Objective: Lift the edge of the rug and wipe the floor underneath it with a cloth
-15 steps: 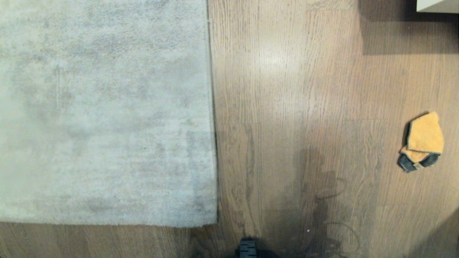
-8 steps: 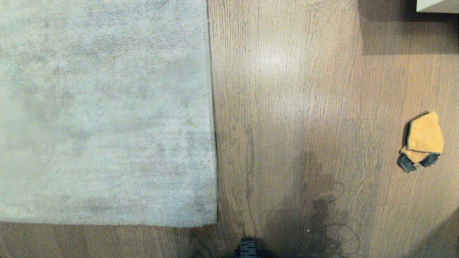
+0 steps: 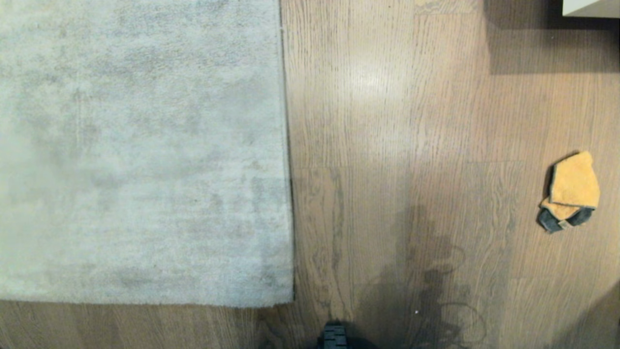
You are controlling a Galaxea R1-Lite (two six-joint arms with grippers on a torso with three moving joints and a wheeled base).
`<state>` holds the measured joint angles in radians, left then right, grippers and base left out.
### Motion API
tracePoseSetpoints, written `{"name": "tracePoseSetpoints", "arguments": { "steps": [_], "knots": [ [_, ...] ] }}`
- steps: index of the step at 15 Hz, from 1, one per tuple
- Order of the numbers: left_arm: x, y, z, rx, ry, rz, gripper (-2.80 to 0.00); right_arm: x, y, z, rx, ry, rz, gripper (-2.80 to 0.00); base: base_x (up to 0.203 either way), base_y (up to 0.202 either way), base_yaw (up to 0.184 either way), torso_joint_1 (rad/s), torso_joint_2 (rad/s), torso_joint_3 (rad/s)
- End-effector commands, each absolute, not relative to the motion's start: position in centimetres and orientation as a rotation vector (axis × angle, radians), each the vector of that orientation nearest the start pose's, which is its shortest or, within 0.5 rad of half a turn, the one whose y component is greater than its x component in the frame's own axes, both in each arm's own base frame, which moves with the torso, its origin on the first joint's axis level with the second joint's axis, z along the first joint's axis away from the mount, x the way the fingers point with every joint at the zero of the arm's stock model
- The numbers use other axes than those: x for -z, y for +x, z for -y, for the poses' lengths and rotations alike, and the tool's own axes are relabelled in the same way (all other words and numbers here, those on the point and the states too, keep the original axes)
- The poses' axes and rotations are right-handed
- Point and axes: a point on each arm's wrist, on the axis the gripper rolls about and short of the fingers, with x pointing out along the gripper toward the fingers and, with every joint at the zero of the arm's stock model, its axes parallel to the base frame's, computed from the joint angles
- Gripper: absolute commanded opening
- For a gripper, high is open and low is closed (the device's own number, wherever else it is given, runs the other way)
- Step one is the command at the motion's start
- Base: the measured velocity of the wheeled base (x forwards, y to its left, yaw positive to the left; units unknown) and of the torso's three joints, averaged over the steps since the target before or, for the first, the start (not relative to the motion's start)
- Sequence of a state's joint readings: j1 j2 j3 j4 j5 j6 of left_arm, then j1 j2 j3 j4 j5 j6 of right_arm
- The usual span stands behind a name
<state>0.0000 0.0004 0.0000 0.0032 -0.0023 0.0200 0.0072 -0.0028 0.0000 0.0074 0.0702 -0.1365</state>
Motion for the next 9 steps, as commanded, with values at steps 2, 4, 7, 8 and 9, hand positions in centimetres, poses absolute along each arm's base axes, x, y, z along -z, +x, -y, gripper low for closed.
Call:
{"name": "tracePoseSetpoints", "arguments": {
  "steps": [2, 4, 7, 8, 9],
  "knots": [
    [-7.52, -2.28, 0.00, 0.002, 0.020, -0.003, -2.80, -7.47, -2.29, -0.14, -0.079, -0.137, -0.002, -2.80, 0.000, 0.000, 0.000, 0.000, 0.00, 0.000],
    [-7.52, -2.28, 0.00, 0.002, 0.020, -0.003, -2.80, -7.47, -2.29, -0.14, -0.080, -0.138, -0.002, -2.80, 0.000, 0.000, 0.000, 0.000, 0.00, 0.000],
    [-7.52, -2.28, 0.01, 0.003, 0.020, -0.003, -2.80, -7.47, -2.29, -0.14, -0.079, -0.136, -0.002, -2.80, 0.000, 0.000, 0.000, 0.000, 0.00, 0.000],
    [-7.54, -2.29, 0.01, 0.002, 0.020, -0.002, -2.80, -7.47, -2.29, -0.14, -0.079, -0.137, -0.002, -2.80, 0.000, 0.000, 0.000, 0.000, 0.00, 0.000],
    [-7.52, -2.28, 0.00, 0.002, 0.020, -0.003, -2.80, -7.47, -2.29, -0.14, -0.079, -0.136, -0.002, -2.80, 0.000, 0.000, 0.000, 0.000, 0.00, 0.000]
  ]
}}
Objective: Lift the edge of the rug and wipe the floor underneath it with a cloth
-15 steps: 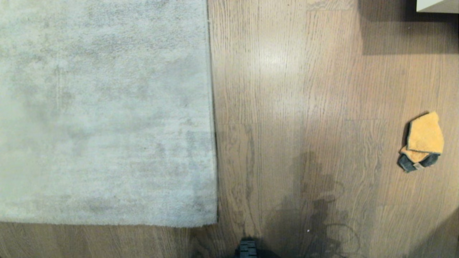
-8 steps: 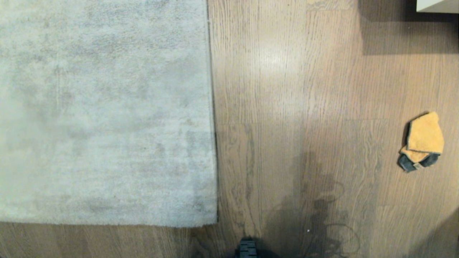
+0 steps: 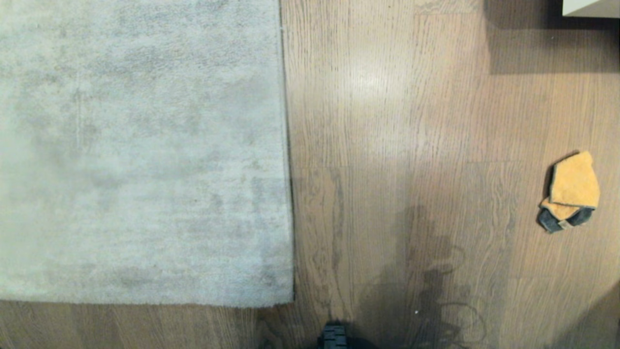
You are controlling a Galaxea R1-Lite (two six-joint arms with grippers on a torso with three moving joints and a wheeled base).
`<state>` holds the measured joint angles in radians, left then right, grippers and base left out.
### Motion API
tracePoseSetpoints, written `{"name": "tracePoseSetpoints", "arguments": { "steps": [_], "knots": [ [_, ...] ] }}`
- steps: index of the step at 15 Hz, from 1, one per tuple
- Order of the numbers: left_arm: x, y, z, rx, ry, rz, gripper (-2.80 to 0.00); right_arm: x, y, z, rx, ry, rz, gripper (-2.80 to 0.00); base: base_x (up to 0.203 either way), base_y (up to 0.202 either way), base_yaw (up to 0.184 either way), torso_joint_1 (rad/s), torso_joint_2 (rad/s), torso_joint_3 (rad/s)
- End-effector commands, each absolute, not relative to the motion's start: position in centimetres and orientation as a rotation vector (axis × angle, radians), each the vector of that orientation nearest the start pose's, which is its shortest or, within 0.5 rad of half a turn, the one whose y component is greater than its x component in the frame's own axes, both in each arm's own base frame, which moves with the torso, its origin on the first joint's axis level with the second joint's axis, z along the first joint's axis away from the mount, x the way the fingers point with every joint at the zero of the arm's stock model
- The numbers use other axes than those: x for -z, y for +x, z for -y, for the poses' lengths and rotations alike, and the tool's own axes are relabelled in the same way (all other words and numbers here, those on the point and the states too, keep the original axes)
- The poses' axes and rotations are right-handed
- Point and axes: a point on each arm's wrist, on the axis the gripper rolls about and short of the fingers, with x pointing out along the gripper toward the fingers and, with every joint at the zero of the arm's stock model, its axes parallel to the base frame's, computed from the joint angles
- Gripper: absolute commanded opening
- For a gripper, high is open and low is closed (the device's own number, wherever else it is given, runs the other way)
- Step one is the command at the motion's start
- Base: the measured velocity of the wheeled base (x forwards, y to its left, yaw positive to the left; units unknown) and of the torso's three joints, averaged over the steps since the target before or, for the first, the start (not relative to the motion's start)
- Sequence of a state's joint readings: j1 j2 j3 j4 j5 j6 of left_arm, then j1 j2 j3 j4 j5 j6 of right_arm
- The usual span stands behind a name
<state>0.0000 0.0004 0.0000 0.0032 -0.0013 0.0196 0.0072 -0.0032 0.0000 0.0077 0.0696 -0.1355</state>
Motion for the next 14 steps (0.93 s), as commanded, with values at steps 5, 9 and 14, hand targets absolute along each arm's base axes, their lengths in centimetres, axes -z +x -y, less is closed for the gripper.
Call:
{"name": "tracePoseSetpoints", "arguments": {
  "steps": [5, 9, 14],
  "knots": [
    [-7.52, -2.28, 0.00, 0.002, 0.020, -0.003, -2.80, -7.47, -2.29, -0.14, -0.079, -0.136, -0.002, -2.80, 0.000, 0.000, 0.000, 0.000, 0.00, 0.000],
    [-7.52, -2.28, 0.00, 0.002, 0.020, -0.003, -2.80, -7.47, -2.29, -0.14, -0.079, -0.138, -0.002, -2.80, 0.000, 0.000, 0.000, 0.000, 0.00, 0.000],
    [-7.52, -2.28, 0.00, 0.002, 0.020, -0.003, -2.80, -7.47, -2.29, -0.14, -0.079, -0.138, -0.002, -2.80, 0.000, 0.000, 0.000, -0.025, -0.16, -0.199]
  ]
}}
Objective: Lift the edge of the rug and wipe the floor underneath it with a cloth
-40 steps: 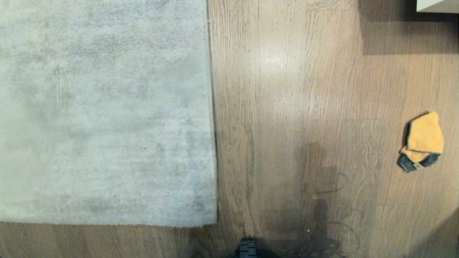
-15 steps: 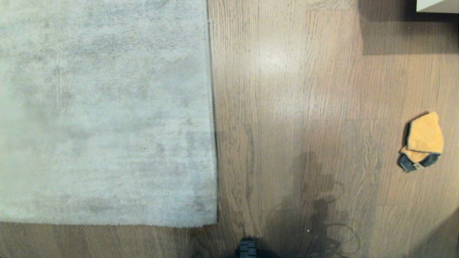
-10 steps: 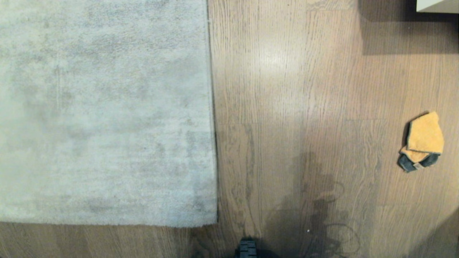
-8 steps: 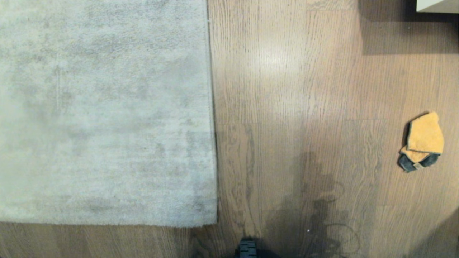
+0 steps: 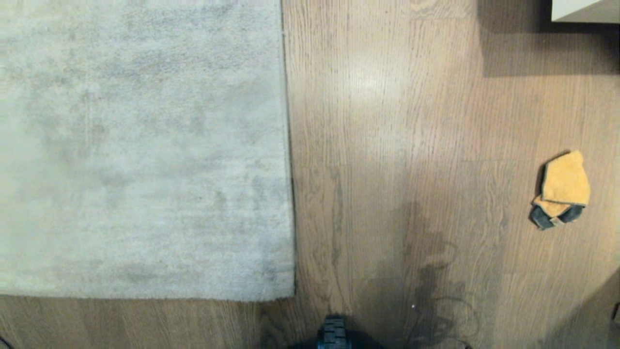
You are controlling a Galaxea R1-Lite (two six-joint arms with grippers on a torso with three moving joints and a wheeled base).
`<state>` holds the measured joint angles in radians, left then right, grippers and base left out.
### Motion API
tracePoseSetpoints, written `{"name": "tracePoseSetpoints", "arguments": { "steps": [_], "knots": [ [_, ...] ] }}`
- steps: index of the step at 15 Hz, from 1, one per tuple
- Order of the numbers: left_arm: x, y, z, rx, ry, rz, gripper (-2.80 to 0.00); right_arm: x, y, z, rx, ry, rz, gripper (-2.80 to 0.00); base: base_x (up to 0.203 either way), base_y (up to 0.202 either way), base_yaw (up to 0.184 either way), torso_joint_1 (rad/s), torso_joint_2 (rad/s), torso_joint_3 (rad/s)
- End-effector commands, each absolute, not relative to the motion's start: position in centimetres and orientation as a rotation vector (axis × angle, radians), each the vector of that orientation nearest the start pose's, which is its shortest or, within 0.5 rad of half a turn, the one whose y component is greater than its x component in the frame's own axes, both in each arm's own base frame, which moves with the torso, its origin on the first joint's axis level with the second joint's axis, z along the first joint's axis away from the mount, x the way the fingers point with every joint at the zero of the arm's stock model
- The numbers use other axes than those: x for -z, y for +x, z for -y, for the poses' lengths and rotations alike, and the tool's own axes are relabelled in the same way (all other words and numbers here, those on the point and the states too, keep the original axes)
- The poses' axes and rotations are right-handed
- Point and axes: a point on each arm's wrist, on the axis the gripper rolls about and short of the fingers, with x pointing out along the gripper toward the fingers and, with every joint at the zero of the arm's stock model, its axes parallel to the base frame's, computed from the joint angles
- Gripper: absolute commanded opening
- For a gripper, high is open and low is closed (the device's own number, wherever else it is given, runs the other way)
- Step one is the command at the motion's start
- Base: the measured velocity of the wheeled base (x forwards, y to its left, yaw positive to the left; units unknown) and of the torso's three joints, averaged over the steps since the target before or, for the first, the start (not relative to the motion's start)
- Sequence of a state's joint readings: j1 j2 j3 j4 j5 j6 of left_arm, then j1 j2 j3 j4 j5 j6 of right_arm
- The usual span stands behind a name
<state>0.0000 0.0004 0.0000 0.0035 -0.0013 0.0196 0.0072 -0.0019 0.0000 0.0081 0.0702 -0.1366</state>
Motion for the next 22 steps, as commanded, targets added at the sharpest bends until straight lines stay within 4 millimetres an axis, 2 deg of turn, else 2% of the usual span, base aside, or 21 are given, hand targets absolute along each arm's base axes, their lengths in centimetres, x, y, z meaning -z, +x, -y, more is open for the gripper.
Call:
{"name": "tracePoseSetpoints", "arguments": {
  "steps": [1, 9, 22],
  "knots": [
    [-7.52, -2.28, 0.00, 0.002, 0.020, -0.003, -2.80, -7.47, -2.29, -0.14, -0.079, -0.138, -0.002, -2.80, 0.000, 0.000, 0.000, -0.036, -0.37, -0.408],
    [-7.52, -2.28, 0.00, 0.002, 0.020, -0.003, -2.80, -7.47, -2.29, -0.14, -0.079, -0.138, -0.002, -2.80, 0.000, 0.000, 0.000, 0.012, -0.43, -0.407],
    [-7.52, -2.28, 0.00, 0.002, 0.020, -0.003, -2.80, -7.47, -2.29, -0.14, -0.079, -0.136, -0.002, -2.80, 0.000, 0.000, 0.000, 0.143, -0.51, -0.365]
  ]
}}
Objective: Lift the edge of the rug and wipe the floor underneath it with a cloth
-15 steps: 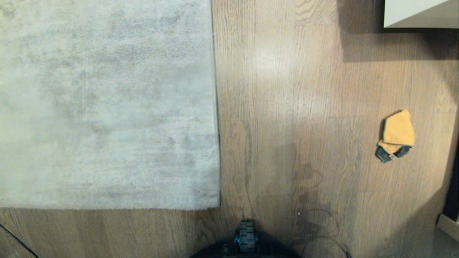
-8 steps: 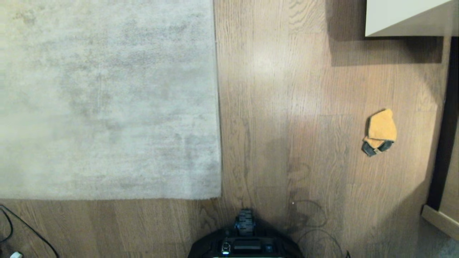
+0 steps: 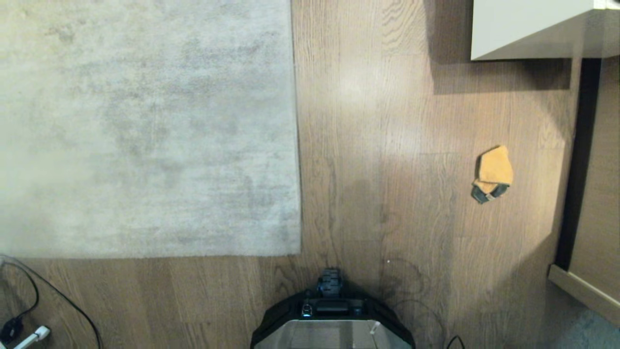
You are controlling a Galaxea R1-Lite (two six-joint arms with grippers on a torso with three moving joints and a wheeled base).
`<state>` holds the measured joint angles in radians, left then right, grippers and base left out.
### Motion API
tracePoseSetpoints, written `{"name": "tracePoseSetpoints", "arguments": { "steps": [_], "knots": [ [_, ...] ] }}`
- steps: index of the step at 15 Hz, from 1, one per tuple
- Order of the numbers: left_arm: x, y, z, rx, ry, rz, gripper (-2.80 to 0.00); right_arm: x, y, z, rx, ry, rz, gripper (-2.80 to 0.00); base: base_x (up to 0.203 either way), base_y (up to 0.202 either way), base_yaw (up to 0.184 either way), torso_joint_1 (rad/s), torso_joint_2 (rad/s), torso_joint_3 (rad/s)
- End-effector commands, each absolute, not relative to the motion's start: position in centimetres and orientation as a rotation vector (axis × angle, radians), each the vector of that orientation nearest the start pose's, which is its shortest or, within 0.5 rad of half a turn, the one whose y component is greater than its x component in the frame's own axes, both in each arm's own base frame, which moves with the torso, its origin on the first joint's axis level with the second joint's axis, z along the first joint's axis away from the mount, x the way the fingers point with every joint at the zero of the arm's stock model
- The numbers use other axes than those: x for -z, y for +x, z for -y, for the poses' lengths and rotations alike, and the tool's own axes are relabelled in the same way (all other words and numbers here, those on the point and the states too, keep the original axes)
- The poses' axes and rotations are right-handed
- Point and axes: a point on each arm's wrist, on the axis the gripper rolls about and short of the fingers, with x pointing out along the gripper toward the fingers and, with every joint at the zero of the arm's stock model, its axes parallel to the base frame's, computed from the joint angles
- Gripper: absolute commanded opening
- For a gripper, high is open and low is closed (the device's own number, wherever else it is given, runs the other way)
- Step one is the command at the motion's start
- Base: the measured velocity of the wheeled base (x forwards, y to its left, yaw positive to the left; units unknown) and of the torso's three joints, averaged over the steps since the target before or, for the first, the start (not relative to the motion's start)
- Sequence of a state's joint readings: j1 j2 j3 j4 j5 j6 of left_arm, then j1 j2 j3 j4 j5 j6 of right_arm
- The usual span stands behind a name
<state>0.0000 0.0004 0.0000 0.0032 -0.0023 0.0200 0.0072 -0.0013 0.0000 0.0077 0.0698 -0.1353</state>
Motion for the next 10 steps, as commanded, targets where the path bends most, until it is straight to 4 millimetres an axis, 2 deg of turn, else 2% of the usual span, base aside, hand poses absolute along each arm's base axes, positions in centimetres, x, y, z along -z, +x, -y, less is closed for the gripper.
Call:
{"name": "tracePoseSetpoints", "arguments": {
  "steps": [1, 5, 10],
  "knots": [
    [-7.52, -2.28, 0.00, 0.002, 0.020, -0.003, -2.80, -7.47, -2.29, -0.14, -0.079, -0.136, -0.002, -2.80, 0.000, 0.000, 0.000, 0.193, -0.56, -0.350],
    [-7.52, -2.28, 0.01, 0.003, 0.020, -0.003, -2.80, -7.47, -2.29, -0.14, -0.079, -0.136, -0.002, -2.80, 0.000, 0.000, 0.000, 0.214, -0.57, -0.352],
    [-7.52, -2.28, 0.00, 0.002, 0.020, -0.003, -2.80, -7.47, -2.29, -0.14, -0.079, -0.136, -0.002, -2.80, 0.000, 0.000, 0.000, 0.037, -0.09, -0.057]
  ]
}}
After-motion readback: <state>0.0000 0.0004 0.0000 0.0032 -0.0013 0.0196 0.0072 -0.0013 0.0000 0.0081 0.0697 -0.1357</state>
